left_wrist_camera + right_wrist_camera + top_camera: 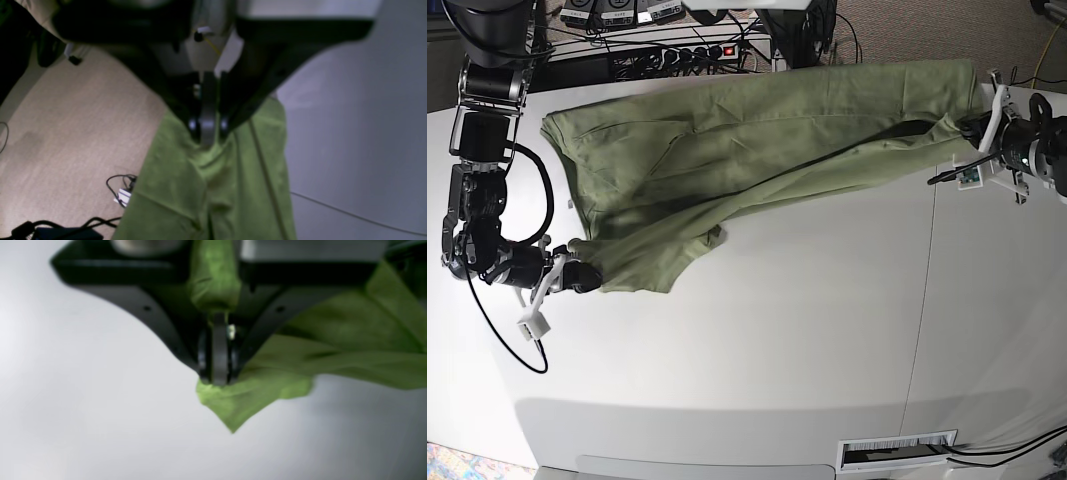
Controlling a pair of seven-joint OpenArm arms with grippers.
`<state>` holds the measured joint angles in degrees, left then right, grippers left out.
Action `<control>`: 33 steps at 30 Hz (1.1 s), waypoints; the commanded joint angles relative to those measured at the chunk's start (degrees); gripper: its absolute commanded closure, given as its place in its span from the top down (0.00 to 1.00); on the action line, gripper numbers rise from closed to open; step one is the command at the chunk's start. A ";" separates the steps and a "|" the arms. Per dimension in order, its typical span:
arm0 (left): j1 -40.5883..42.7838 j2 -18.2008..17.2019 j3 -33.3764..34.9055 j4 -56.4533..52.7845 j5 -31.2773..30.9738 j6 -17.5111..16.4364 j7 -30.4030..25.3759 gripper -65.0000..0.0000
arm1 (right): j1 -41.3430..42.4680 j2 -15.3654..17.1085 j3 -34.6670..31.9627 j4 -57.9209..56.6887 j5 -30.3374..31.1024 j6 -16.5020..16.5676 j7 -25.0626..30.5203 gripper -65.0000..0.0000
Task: Fold the T-shirt properly
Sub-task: 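Carry the hem over the shirt body toward the collar with both grippers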
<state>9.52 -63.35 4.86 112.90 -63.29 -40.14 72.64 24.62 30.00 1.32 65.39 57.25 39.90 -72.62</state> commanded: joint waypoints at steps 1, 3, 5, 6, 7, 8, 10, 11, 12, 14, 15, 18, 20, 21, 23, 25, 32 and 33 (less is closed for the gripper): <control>-0.59 -1.44 -0.55 0.59 -1.38 0.14 0.94 0.00 | 1.73 1.11 0.37 1.01 1.49 0.10 -0.11 0.00; -0.46 -1.44 -0.55 0.59 -3.23 0.14 2.19 0.00 | 1.73 1.11 0.37 1.01 1.44 0.10 -1.51 0.00; 0.31 -1.44 -0.55 0.59 -4.79 0.14 2.56 0.00 | 1.70 1.11 0.37 1.01 1.44 0.10 -2.84 0.00; 1.07 -1.44 -0.55 0.59 -4.92 0.14 2.58 0.00 | 1.73 1.11 0.37 1.01 1.44 0.10 -3.65 0.00; 1.92 -1.42 -0.55 0.57 -4.90 0.14 2.99 0.00 | 1.73 1.11 0.37 1.01 1.44 0.10 -4.39 0.00; 2.93 -1.42 -0.55 0.57 -4.87 0.14 3.58 0.00 | 1.70 1.14 0.37 1.01 1.44 0.10 -5.14 0.00; 4.83 -1.42 -0.55 0.57 -4.68 0.14 4.66 0.00 | 1.73 1.11 0.37 1.01 1.46 0.10 -6.32 0.00; 5.73 -1.44 -0.55 0.57 -4.44 0.14 5.01 0.00 | 1.73 1.11 0.37 1.01 1.49 0.10 -6.58 0.00; 6.54 -1.44 -0.55 0.57 -4.09 0.14 5.03 0.00 | 1.73 1.14 0.37 1.01 1.49 0.10 -6.58 0.00; 7.85 -1.44 -0.55 0.57 -3.10 0.14 5.01 0.00 | 1.75 1.14 0.37 1.01 1.70 0.10 -6.58 0.00; 8.20 -1.42 -0.55 0.57 -2.58 0.14 5.16 0.00 | 1.75 1.18 0.39 1.01 2.12 0.10 -6.54 0.00; 8.59 -1.44 -0.55 0.57 -0.92 0.14 5.09 0.00 | 1.75 1.86 0.39 1.01 5.46 0.10 -6.54 0.00; 8.59 -1.44 -0.55 0.57 -0.81 0.14 5.14 0.00 | 1.75 2.75 0.39 1.01 7.98 0.10 -6.71 0.00; 8.59 -1.44 -0.55 0.57 -0.83 0.14 5.09 0.00 | 1.75 3.23 0.39 1.01 8.83 0.10 -7.06 0.00; 8.61 -1.42 -0.55 0.57 -0.83 0.14 5.05 0.00 | 1.73 4.31 0.39 1.01 9.99 0.10 -7.38 0.00; 8.59 -1.42 -0.55 0.50 -0.81 0.14 4.92 0.00 | 1.73 5.18 0.39 1.01 11.85 0.10 -7.38 0.00; 8.59 -1.40 -0.55 0.48 -0.81 0.14 4.90 0.00 | 1.53 5.88 0.37 1.01 13.88 0.10 -7.38 0.00; 8.59 -1.40 -0.55 0.48 -0.81 0.14 4.90 0.00 | 1.33 5.88 0.37 1.01 13.86 0.10 -7.38 0.00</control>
<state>18.39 -63.33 4.86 112.92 -63.70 -40.14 77.10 24.56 34.44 1.32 65.39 69.91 39.92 -80.99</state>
